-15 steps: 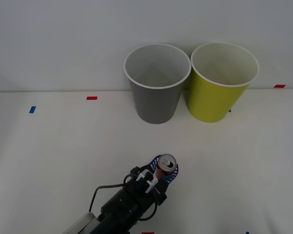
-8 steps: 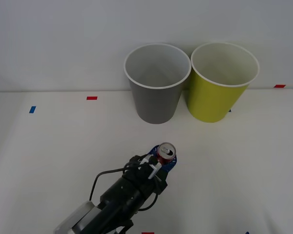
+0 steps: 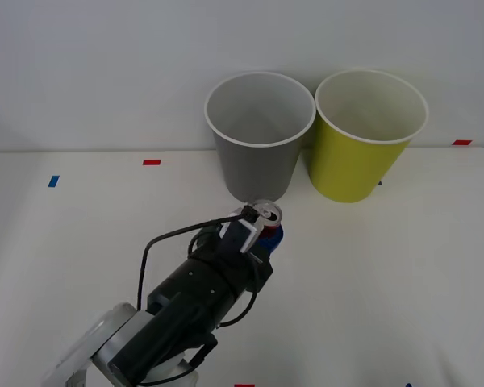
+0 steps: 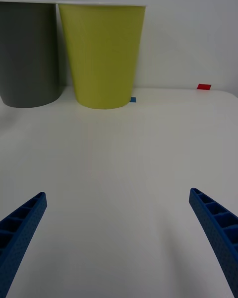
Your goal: Put cans in the gray bin and PET bottles in the light green bin.
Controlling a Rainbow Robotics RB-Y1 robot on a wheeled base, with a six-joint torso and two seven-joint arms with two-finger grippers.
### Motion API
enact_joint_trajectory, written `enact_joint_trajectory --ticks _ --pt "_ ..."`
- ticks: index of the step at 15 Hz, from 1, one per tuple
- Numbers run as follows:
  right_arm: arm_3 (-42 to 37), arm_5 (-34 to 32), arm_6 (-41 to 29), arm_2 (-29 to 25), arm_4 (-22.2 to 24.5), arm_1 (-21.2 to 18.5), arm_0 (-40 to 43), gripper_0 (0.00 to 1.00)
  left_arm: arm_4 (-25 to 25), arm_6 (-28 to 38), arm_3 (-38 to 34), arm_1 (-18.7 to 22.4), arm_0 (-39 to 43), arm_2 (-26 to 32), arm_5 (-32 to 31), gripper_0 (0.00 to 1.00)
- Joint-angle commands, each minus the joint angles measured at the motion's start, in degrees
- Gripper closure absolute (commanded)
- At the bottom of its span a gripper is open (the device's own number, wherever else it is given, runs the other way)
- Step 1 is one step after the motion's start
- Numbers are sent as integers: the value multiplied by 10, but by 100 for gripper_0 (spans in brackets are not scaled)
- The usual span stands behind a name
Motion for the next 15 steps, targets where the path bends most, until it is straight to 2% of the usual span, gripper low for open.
enact_joint_trajectory --ticks 1,3,5,8,13,15 --pt "0 0 0 0 0 0 0 0 19 4 -107 11 0 19 130 84" --pt "0 0 0 0 0 0 0 0 70 -2 -168 24 0 40 197 85" --pt "0 0 0 0 0 0 0 0 100 -8 -218 34 0 59 257 85" --pt "0 0 0 0 0 0 0 0 150 -15 -274 38 -3 122 321 86" --pt "0 0 0 0 0 0 0 0 270 -29 -304 34 -68 259 435 87" --pt "0 0 0 0 0 0 0 0 286 -30 -304 26 -101 289 473 88"
